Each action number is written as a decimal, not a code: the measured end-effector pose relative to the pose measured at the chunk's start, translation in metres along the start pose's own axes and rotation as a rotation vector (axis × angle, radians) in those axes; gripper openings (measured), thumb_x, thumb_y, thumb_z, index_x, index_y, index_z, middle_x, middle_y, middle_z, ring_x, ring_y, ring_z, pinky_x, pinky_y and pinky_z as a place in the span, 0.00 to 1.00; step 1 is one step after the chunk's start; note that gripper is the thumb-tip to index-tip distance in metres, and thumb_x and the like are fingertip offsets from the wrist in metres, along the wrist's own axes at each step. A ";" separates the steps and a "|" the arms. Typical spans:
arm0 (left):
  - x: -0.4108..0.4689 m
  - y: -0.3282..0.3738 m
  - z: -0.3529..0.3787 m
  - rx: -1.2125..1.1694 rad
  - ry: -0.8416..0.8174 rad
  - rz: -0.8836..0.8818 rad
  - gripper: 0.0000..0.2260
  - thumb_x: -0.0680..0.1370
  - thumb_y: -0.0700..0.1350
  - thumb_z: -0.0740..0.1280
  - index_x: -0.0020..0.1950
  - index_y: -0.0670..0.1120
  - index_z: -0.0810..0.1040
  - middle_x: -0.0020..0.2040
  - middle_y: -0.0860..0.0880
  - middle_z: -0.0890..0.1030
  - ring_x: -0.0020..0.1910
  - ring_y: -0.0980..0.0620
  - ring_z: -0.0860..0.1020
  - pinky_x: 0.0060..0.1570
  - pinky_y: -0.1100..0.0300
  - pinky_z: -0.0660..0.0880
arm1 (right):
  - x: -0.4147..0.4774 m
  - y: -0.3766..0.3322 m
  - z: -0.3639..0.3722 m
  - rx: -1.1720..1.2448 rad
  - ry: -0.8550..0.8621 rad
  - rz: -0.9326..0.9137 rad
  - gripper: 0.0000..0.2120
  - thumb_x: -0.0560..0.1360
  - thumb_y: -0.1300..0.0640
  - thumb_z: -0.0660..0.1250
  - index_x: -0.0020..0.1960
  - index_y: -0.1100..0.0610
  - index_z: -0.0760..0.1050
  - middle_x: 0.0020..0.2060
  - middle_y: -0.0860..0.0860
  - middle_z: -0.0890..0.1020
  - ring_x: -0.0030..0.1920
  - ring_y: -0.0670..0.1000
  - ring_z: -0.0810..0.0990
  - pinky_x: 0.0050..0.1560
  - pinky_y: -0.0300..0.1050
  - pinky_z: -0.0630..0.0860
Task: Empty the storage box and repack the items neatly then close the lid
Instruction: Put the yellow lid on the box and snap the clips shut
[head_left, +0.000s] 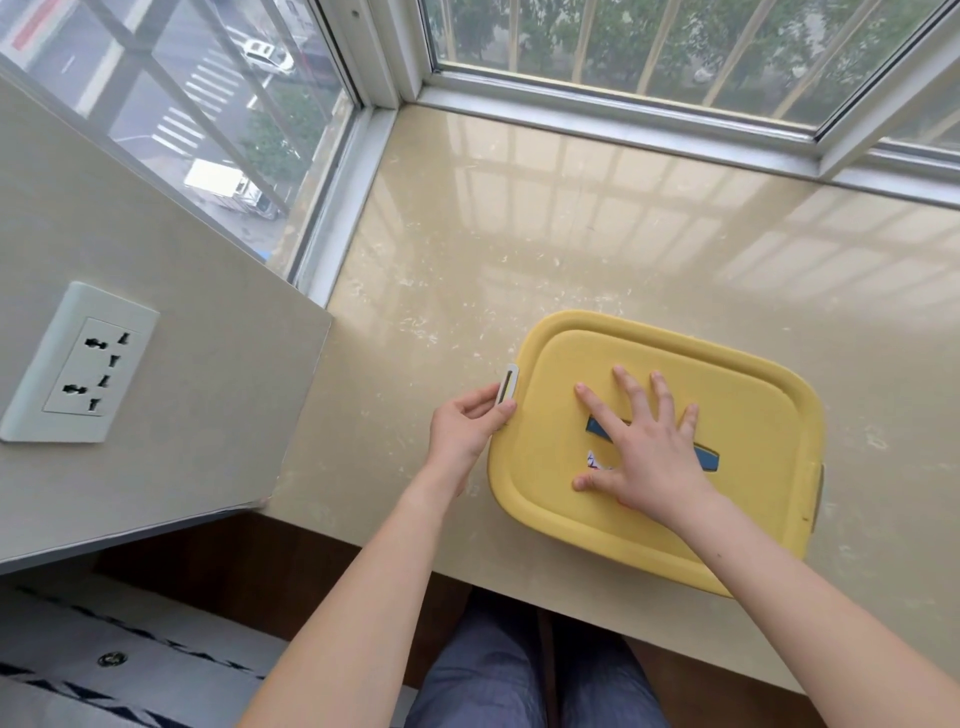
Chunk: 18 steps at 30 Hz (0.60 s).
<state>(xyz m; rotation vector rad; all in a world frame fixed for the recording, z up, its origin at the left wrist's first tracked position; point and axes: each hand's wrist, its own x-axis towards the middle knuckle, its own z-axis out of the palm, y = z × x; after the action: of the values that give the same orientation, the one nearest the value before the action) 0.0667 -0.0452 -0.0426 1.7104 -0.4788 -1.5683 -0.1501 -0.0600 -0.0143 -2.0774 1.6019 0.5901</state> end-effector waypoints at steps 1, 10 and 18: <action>0.000 0.000 0.001 0.003 0.011 0.000 0.17 0.74 0.38 0.74 0.62 0.41 0.79 0.53 0.45 0.84 0.46 0.61 0.83 0.45 0.69 0.77 | 0.000 0.000 0.000 0.001 0.001 0.000 0.53 0.65 0.26 0.66 0.77 0.34 0.36 0.78 0.50 0.37 0.77 0.65 0.35 0.71 0.76 0.49; -0.002 -0.003 0.009 -0.010 0.088 0.033 0.18 0.71 0.37 0.76 0.61 0.40 0.81 0.54 0.46 0.84 0.49 0.59 0.83 0.49 0.66 0.79 | 0.001 0.000 0.001 0.012 0.013 -0.001 0.53 0.65 0.26 0.67 0.77 0.34 0.36 0.78 0.50 0.37 0.77 0.65 0.35 0.71 0.76 0.48; -0.004 -0.003 0.014 0.125 0.141 0.074 0.18 0.71 0.39 0.77 0.60 0.43 0.82 0.52 0.48 0.85 0.50 0.56 0.84 0.56 0.57 0.79 | 0.000 0.001 0.004 0.019 0.026 -0.005 0.53 0.65 0.26 0.67 0.76 0.34 0.35 0.78 0.50 0.36 0.77 0.64 0.35 0.71 0.75 0.47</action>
<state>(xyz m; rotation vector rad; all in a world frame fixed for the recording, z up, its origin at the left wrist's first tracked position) 0.0524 -0.0441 -0.0419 1.8613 -0.5719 -1.3794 -0.1515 -0.0585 -0.0175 -2.0823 1.6099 0.5461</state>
